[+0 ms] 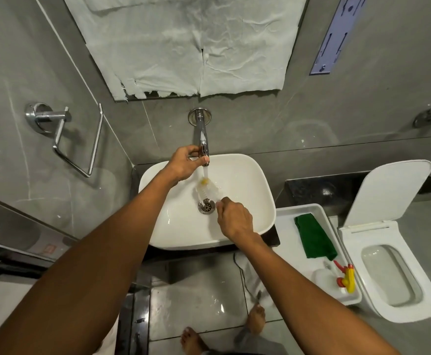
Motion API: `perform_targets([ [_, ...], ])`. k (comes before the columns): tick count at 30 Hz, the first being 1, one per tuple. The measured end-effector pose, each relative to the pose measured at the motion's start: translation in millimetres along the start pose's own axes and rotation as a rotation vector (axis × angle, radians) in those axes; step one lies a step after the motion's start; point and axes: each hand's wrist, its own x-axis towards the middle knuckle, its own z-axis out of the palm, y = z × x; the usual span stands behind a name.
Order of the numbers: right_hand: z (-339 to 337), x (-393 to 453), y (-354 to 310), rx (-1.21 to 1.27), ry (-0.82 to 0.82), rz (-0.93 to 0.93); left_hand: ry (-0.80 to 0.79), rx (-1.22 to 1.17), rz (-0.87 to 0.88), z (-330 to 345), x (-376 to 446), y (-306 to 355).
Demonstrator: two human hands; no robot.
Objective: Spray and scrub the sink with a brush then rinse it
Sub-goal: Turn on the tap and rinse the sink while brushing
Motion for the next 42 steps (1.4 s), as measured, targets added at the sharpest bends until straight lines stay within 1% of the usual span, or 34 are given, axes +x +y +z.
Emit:
perform_targets([
  [1, 1, 1, 0, -0.005, 0.013, -0.002, 0.003, 0.0, -0.003, 0, 1, -1],
  [2, 2, 2, 0, 0.052, -0.002, 0.011, 0.006, 0.0, -0.005, 0, 2, -2],
  [3, 2, 3, -1, 0.177, -0.028, 0.036, 0.008, 0.0, -0.006, 1, 3, -3],
  [4, 1, 4, -3, 0.355, -0.066, 0.079, 0.01, 0.002, -0.007, 0, 3, -4],
  [5, 1, 7, -3, 0.585, -0.127, 0.159, 0.014, 0.004, -0.008, 1, 4, -5],
  [7, 1, 9, 0, 1.102, -0.322, 0.371, 0.021, 0.004, -0.009, 2, 5, -5],
  [8, -1, 9, 1, 1.306, -0.432, 0.449, 0.026, 0.002, -0.008, 3, 5, -5],
  [9, -3, 10, 3, 1.431, -0.52, 0.497, 0.031, 0.003, -0.008, 4, 6, -5],
  [10, -5, 10, 4, 1.465, -0.573, 0.508, 0.038, 0.01, -0.01, 5, 6, -5],
  [11, -5, 11, 5, 1.426, -0.585, 0.492, 0.044, 0.021, -0.011, 5, 6, -5],
  [12, -4, 10, 6, 1.332, -0.556, 0.458, 0.052, 0.032, -0.012, 6, 7, -4],
  [16, 4, 8, 4, 0.791, -0.239, 0.223, 0.114, 0.074, 0.001, 12, 8, -4],
  [17, 7, 8, 4, 0.681, -0.181, 0.158, 0.141, 0.089, 0.005, 14, 8, -4],
  [19, 13, 8, 2, 0.517, -0.114, 0.072, 0.221, 0.148, 0.02, 20, 8, -4],
  [22, 18, 10, -1, 0.369, -0.054, 0.039, 0.328, 0.281, 0.056, 31, 6, -2],
  [24, 21, 10, -4, 0.306, -0.033, 0.053, 0.377, 0.353, 0.08, 42, 3, 0],
  [27, 23, 9, -8, 0.236, -0.019, 0.065, 0.425, 0.391, 0.08, 55, 0, 3],
  [31, 24, 6, -7, 0.29, 0.037, 0.056, 0.402, 0.42, 0.103, 50, 2, 0],
  [35, 28, 10, -1, 0.239, -0.067, 0.096, 0.39, 0.452, 0.113, 48, 4, -2],
  [38, 31, 8, 4, 0.181, -0.078, 0.097, 0.398, 0.427, 0.12, 48, 3, -6],
  [42, 29, 4, 14, 0.173, -0.018, 0.079, 0.438, 0.257, 0.174, 50, -10, -19],
])
